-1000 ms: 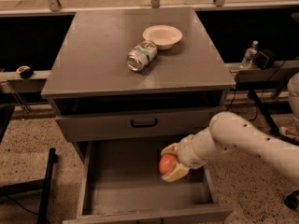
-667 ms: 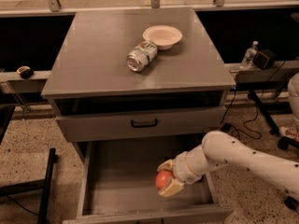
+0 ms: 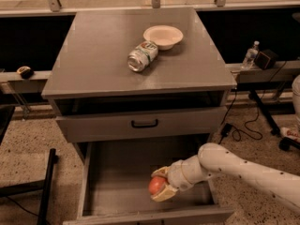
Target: Place apple into middle drawer
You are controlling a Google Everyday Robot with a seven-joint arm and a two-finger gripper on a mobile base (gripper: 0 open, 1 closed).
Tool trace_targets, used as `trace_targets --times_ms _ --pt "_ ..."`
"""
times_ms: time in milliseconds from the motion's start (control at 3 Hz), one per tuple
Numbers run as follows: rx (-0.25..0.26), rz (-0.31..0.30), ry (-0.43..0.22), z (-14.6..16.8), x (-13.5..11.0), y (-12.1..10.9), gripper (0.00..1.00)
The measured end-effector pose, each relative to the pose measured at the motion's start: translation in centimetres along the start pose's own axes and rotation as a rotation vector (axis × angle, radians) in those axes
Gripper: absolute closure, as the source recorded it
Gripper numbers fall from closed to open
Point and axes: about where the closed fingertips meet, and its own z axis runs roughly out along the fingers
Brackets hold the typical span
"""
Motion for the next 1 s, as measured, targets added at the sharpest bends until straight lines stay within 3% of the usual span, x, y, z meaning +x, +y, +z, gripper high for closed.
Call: trace_targets --times_ms 333,1000 --pt "0.012 0.023 -0.038 1.3 0.2 -0.9 1.00" --pt "0.007 0.130 -0.005 5.3 3.4 0.0 0.58"
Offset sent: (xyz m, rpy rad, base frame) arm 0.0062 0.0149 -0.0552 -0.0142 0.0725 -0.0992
